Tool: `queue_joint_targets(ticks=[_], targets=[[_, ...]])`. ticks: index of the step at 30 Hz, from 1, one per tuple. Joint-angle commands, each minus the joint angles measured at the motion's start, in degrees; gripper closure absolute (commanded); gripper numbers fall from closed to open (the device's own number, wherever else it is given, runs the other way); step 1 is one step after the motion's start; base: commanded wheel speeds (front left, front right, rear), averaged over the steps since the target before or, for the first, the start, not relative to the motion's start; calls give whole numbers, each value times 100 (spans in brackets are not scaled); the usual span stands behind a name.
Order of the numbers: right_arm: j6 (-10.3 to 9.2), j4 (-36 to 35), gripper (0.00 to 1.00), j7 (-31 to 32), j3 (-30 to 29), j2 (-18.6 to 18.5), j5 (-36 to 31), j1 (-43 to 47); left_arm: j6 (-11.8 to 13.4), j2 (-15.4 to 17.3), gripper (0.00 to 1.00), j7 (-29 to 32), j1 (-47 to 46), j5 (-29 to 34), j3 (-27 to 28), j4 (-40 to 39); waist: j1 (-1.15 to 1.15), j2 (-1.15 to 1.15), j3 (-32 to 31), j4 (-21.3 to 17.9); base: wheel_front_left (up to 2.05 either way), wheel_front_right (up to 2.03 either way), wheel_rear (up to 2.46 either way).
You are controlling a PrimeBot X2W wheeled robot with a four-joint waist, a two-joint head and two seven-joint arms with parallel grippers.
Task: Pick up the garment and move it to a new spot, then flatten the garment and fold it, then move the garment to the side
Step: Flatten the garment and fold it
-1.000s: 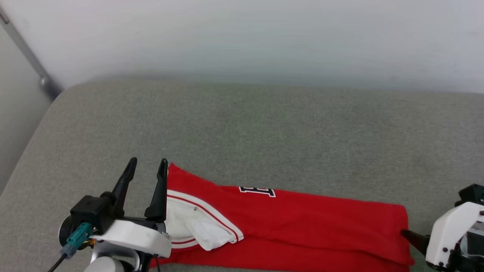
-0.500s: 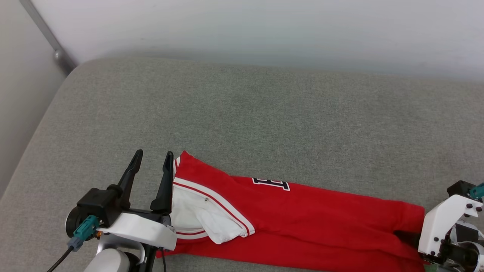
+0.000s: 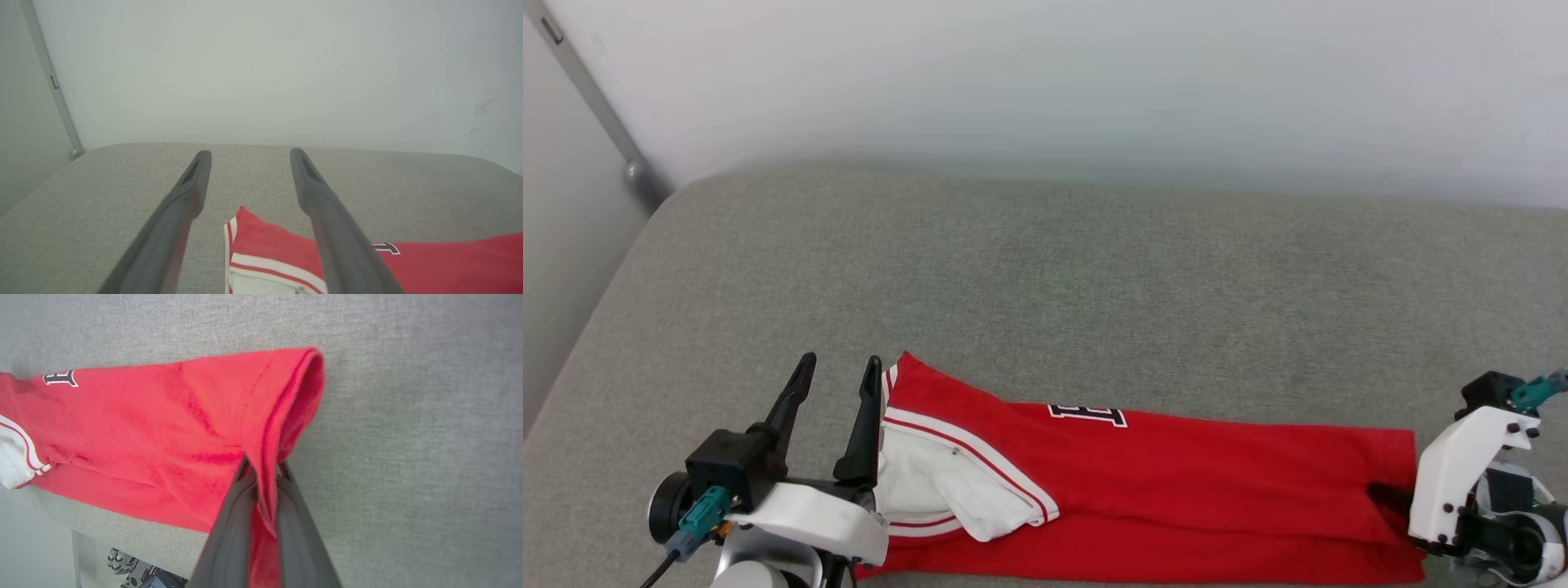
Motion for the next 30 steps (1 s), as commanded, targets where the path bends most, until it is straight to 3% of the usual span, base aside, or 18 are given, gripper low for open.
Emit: queue_joint_targets(ticks=[1, 6, 14, 20, 24, 30], targets=[[-3, -67, 100, -25, -26, -89, 32, -49, 48, 47, 0, 17, 92, 5, 20, -8, 0, 0, -100, -94, 0, 0, 0], [-3, -207, 100, -14, -390, -327, -89, -29, 169, 98, 0, 63, 236, 30, 34, -110, 0, 0, -202, -233, 0, 0, 0], [-3, -554, 100, 239, -1722, -610, -548, 22, 250, 124, 0, 93, 307, 70, -19, -151, 0, 0, -262, -394, 0, 0, 0], [-3, -903, 100, 659, -2249, -90, -593, -51, 345, 151, 0, 112, 355, 122, -30, -177, 0, 0, -298, -471, 0, 0, 0], [-3, -894, 100, 1106, -2276, 453, 16, -182, 409, 189, 0, 134, 366, 145, -18, -223, 0, 0, -304, -485, 0, 0, 0], [-3, -163, 100, 1207, -1658, 611, 1528, -269, 416, 195, 0, 190, 312, 158, -72, -297, 0, 0, -287, -366, 0, 0, 0]])
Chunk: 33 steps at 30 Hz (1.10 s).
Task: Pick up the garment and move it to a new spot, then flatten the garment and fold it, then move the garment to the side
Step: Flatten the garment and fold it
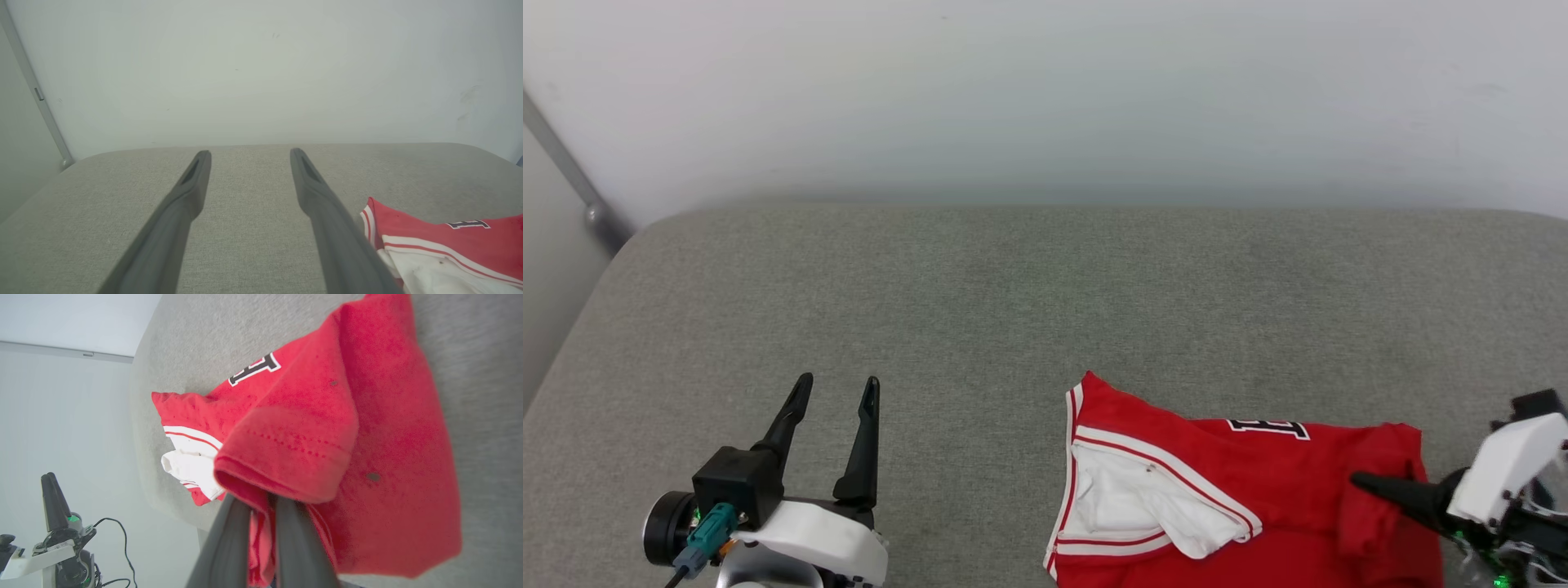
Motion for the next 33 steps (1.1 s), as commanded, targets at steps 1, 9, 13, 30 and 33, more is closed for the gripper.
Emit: queue_joint_targets(ticks=[1, 9, 13, 30, 33], targets=[[-3, 315, 100, -148, 297, 41, 431, -148, -7, 13, 0, 21, -18, 38, -22, -30, 0, 0, 4, 75, 0, 0, 0], [-3, 1394, 100, -1170, 2055, 38, 1939, -421, -104, -69, 0, 95, -224, 31, -165, 42, 0, 0, 5, 357, 0, 0, 0], [-3, 1646, 100, -1732, 2960, 40, 2537, -562, -119, -100, 0, 91, -270, 21, -206, 69, 0, 0, 24, 473, 0, 0, 0], [-3, 1798, 0, -3046, 4954, -201, 1723, -1264, -109, -151, 0, -36, -288, -30, -159, 184, 0, 0, 221, 454, 0, 0, 0], [-3, 1355, 0, -3259, 5277, -541, 1315, -1218, -97, -143, 0, -47, -259, -42, -157, 198, 0, 0, 173, 365, 0, 0, 0]])
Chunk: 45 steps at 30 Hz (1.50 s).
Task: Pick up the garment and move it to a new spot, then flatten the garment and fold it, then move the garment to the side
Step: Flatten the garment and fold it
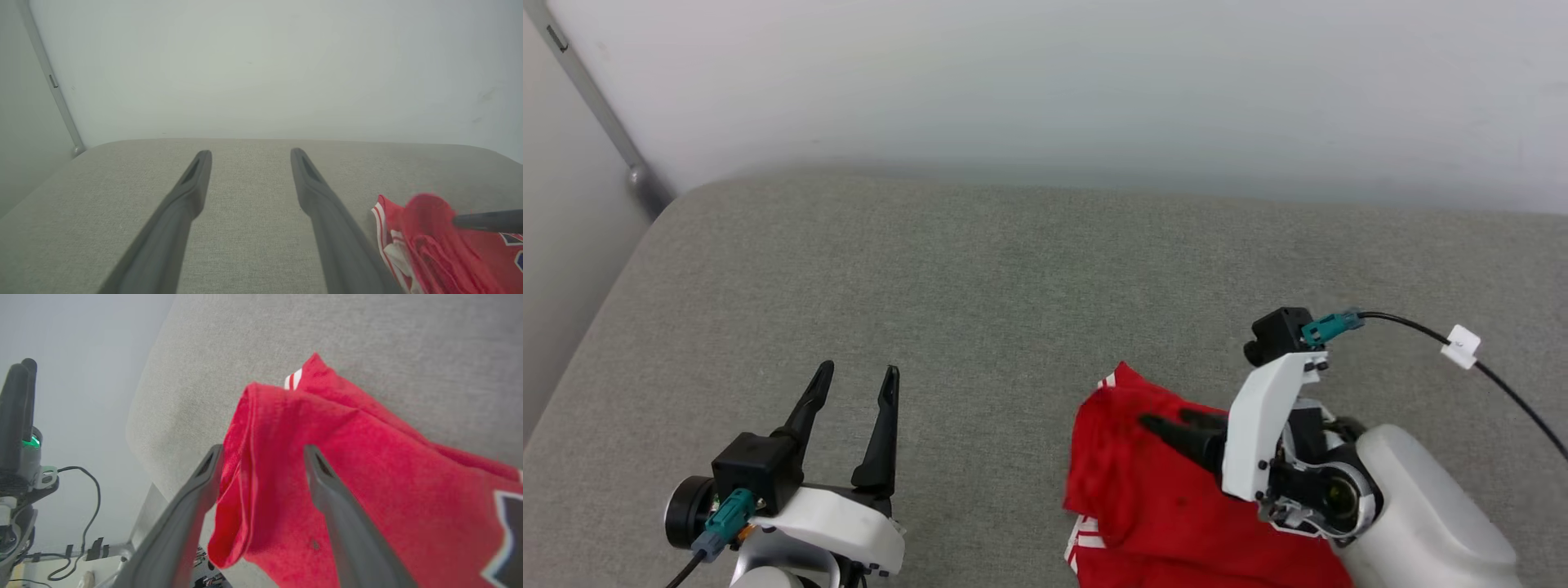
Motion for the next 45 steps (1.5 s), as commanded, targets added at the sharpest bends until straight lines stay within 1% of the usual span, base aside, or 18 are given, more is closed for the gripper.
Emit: queue_joint_targets(ticks=[1, 4, 6, 8, 10, 13, 15, 18, 20, 22, 25, 28, 33, 39, 45], targets=[[-3, -116, 0, -124, 71, -186, -218, 27, 17, 5, 0, -22, 32, -21, 15, -4, 0, 0, -43, -65, 0, 0, 0], [-3, -347, 0, -483, 142, -594, -858, 147, 35, 25, 0, -29, 87, -33, 25, 0, 0, 0, -95, -172, 0, 0, 0], [-3, -417, 0, -762, -12, -782, -1257, 258, 46, 30, 0, -31, 118, -34, 28, 6, 0, 0, -133, -238, 0, 0, 0], [-3, -490, 0, -1071, -283, -971, -1721, 382, 68, 43, 0, -29, 145, -44, 38, 11, 0, 0, -172, -298, 0, 0, 0], [-3, -589, 0, -1340, -600, -1061, -2100, 587, 87, 60, 0, -35, 176, -59, 53, 17, 0, 0, -211, -363, 0, 0, 0], [-3, -822, 0, -1785, -1297, -1170, -2652, 901, 108, 83, 0, -43, 249, -84, 73, 24, 0, 0, -242, -446, 0, 0, 0], [-3, -1040, 0, -2052, -1733, -1126, -3002, 1170, 138, 93, 0, -53, 297, -85, 78, 29, 0, 0, -267, -497, 0, 0, 0], [-3, -1533, 0, -2425, -2324, -923, -3456, 1542, 189, 122, 0, -58, 367, -93, 111, 35, 0, 0, -306, -550, 0, 0, 0], [-3, -1888, 0, -2638, -2590, -762, -3678, 1787, 202, 134, 0, -68, 417, -96, 127, 45, 0, 0, -335, -571, 0, 0, 0], [-3, -2251, 0, -2835, -2711, -591, -3814, 2026, 242, 147, 0, -75, 463, -94, 151, 46, 0, 0, -362, -591, 0, 0, 0], [-3, -2705, 0, -3026, -2701, -368, -3934, 2384, 282, 165, 0, -84, 544, -108, 180, 64, 0, 0, -404, -616, 0, 0, 0], [-3, -3025, 0, -3080, -2601, -191, -3991, 2679, 306, 172, 0, -101, 626, -114, 201, 69, 0, 0, -440, -641, 0, 0, 0], [-3, -3301, 0, -3095, -2643, 81, -4069, 3058, 348, 184, 0, -108, 711, -121, 210, 71, 0, 0, -485, -667, 0, 0, 0], [-3, -3420, 0, -3039, -2589, 179, -4130, 3135, 366, 185, 0, -104, 735, -158, 223, 86, 0, 0, -491, -729, 0, 0, 0], [-3, -3517, 0, -3014, -2570, 168, -4169, 3122, 355, 162, 0, -118, 680, -182, 239, 114, 0, 0, -481, -729, 0, 0, 0]])
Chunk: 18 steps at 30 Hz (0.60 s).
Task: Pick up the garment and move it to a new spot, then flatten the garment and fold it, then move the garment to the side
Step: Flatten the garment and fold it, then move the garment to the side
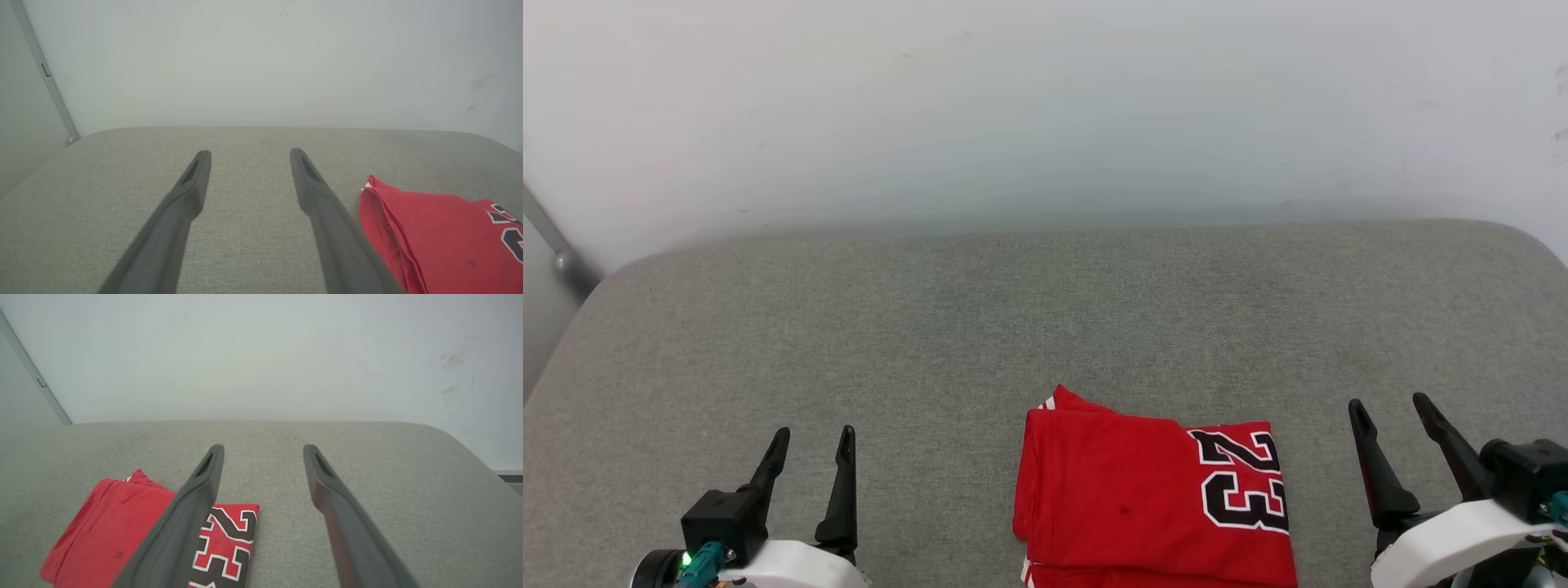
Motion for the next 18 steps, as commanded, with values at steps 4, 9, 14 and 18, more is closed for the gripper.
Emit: queue_joint_targets(ticks=[4, 9, 14, 18], targets=[[-5, -82, 0, -3, -23, 24, 16, -15, 20, -7, 0, -29, -52, -20, 46, 20, 0, 0, 14, -1, 0, 0, 0], [-4, -47, 0, 155, -439, -13, 339, -190, 54, -25, 0, -49, -33, -53, 108, -14, 0, 0, 54, -6, 0, 0, 0], [-5, 393, 0, 727, -1286, -283, 1034, -418, 37, -76, 0, -73, -100, -26, 146, -45, 0, 0, 142, 110, 0, 0, 0], [-5, 1079, 0, 1525, -1888, -599, 1640, -621, 9, -188, 0, -84, -140, 0, 203, -64, 0, 0, 236, 253, 0, 0, 0]])
